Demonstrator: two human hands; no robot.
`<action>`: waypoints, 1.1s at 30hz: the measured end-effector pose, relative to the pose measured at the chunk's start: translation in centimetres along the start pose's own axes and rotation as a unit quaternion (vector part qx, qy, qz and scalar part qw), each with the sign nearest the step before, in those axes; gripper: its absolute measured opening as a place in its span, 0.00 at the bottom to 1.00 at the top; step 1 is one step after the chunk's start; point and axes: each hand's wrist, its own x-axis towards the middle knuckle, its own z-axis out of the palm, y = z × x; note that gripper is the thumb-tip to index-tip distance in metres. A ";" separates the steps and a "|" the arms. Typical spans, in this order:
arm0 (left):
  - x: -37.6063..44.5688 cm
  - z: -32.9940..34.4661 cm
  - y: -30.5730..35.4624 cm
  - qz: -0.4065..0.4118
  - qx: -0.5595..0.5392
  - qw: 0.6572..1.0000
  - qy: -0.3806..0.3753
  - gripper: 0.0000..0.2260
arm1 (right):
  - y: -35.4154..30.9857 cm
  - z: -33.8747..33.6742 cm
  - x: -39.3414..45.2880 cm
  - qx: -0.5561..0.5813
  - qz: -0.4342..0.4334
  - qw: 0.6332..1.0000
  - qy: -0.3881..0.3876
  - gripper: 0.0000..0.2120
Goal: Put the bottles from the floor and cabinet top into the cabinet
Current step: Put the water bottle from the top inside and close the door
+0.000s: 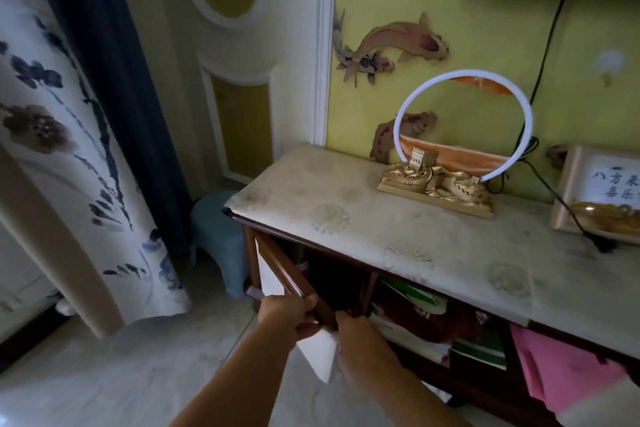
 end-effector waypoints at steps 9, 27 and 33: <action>2.1 2.8 0.9 -0.044 -0.078 0.995 -0.041 0.15 | 3.8 0.7 2.5 0.022 0.022 0.994 0.104 0.14; 4.7 6.7 0.6 -0.001 -0.200 0.978 -0.054 0.07 | 6.9 0.6 6.4 0.187 0.127 0.944 0.239 0.21; 4.6 7.2 1.3 -0.003 -0.248 0.965 -0.080 0.02 | 6.9 0.9 7.5 0.224 0.137 0.934 0.241 0.21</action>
